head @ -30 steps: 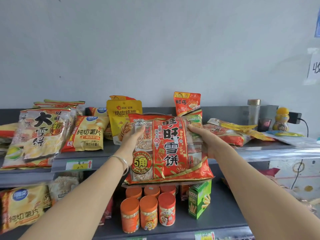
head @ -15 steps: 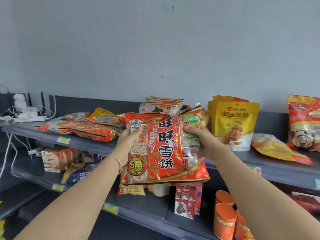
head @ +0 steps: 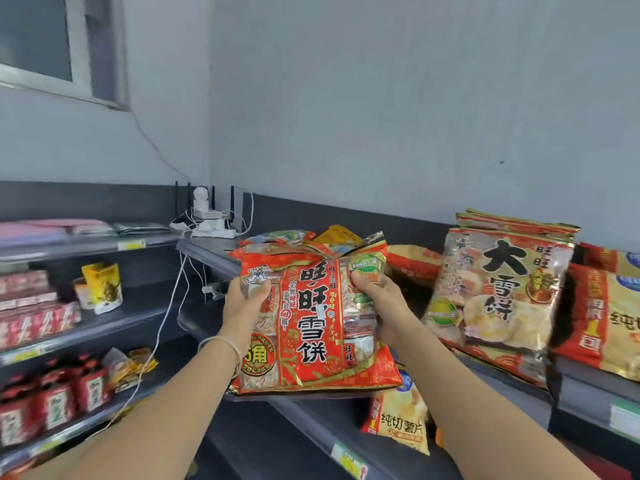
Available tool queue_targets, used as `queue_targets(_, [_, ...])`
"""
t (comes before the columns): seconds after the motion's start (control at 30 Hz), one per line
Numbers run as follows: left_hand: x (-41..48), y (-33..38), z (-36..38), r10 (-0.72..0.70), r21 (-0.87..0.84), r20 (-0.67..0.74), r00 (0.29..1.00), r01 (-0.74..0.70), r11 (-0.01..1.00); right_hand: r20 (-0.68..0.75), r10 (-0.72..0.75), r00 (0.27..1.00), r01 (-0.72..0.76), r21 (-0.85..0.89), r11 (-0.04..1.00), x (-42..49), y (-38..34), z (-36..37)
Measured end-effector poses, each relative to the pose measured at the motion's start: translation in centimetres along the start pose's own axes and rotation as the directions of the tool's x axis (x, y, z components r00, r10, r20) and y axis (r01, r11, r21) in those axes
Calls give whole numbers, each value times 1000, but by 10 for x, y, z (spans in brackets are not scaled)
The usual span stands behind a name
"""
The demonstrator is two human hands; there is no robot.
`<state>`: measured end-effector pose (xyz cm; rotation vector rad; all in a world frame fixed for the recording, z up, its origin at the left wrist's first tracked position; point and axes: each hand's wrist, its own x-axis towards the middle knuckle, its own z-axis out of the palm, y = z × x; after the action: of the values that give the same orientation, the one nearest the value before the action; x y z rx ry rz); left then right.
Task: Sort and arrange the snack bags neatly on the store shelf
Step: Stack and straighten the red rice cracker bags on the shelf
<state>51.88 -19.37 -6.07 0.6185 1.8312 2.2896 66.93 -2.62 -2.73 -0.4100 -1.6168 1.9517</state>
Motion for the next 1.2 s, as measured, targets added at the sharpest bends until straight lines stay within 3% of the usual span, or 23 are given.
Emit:
queue_targets(0.3, [125,2,-28,108,82,-107,988,-99,992,84,15,996,-27,137,990,143,14,72])
queue_targets(0.4, [164,8,-31,231,214,-118,966,-203,955,78,19,997,-34,201,979,187,11,98])
queue_targets(0.5, [206,8,-45,202,347,-173,964,-133,928,86,19,996,-39,238,971,226,10,125])
queue_targets(0.7, [300,5,-61,191,241,-133,973,-155,958,55,7,998,-20,225,974,307,9,168])
queue_targets(0.9, [407,7,-52,216,141,12,976,-216,966,-76,-37,996,53,220,974,387,-6,192])
queue_targets(1.07, [492,1,-19,127,62,145,981,-137,989,-188,-220,957,258,211,943,439,-28,179])
queue_targets(1.2, [538,-7,31,131,57,249,960,-149,987,-172,-482,859,485,-25,874,473,-46,151])
